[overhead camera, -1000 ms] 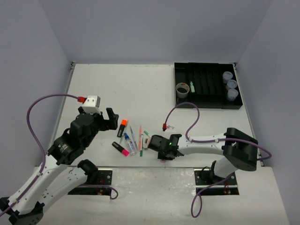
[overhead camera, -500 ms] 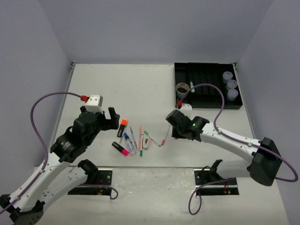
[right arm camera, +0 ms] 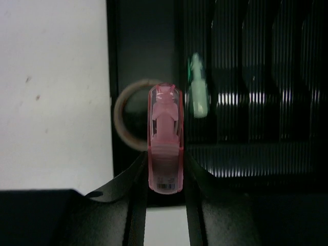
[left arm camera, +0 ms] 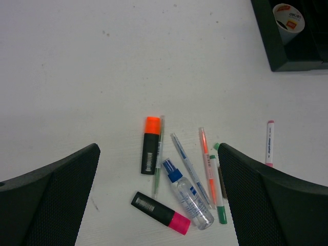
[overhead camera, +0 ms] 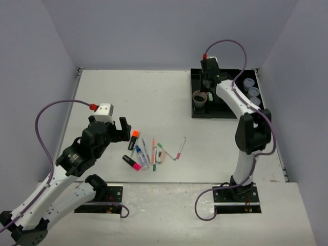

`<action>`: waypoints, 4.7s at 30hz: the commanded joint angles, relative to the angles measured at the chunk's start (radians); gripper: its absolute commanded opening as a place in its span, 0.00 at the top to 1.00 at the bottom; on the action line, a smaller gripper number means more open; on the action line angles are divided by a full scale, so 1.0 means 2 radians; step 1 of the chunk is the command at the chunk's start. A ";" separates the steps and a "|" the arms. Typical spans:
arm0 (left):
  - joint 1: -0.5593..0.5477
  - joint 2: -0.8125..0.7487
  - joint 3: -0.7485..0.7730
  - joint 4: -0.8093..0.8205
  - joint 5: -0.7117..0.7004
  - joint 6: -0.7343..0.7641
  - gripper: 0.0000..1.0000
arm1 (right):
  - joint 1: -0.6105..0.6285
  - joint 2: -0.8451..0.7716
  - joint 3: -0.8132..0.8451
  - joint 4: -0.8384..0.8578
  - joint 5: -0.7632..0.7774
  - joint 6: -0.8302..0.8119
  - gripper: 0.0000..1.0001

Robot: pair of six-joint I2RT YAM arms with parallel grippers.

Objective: Sort the stationery into containers
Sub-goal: Place the scissors in the storage box, then pick up the pen from the center of the board, then place the pen in the storage box.

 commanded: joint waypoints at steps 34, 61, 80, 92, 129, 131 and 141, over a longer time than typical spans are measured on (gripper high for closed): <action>-0.002 0.004 -0.002 0.016 -0.006 0.014 0.00 | -0.082 0.187 0.169 -0.059 -0.059 -0.072 0.77; -0.003 0.002 -0.001 0.016 -0.006 0.016 0.00 | -0.062 0.110 0.157 -0.095 -0.042 -0.059 0.56; 0.025 0.027 0.003 0.011 -0.016 0.011 0.00 | 0.214 -0.193 -0.213 0.005 0.074 0.177 0.23; 0.025 0.035 0.002 0.016 0.004 0.016 0.00 | 0.253 -0.149 -0.345 0.057 0.010 0.303 0.42; 0.025 0.030 0.001 0.016 0.003 0.015 0.00 | 0.152 -0.159 -0.222 0.000 0.018 0.170 1.00; 0.024 0.029 0.001 0.016 0.002 0.016 0.00 | 0.090 -0.143 -0.170 -0.006 0.017 0.109 1.00; 0.024 0.008 -0.001 0.015 -0.006 0.013 0.00 | -0.062 0.073 0.049 -0.017 -0.005 -0.060 1.00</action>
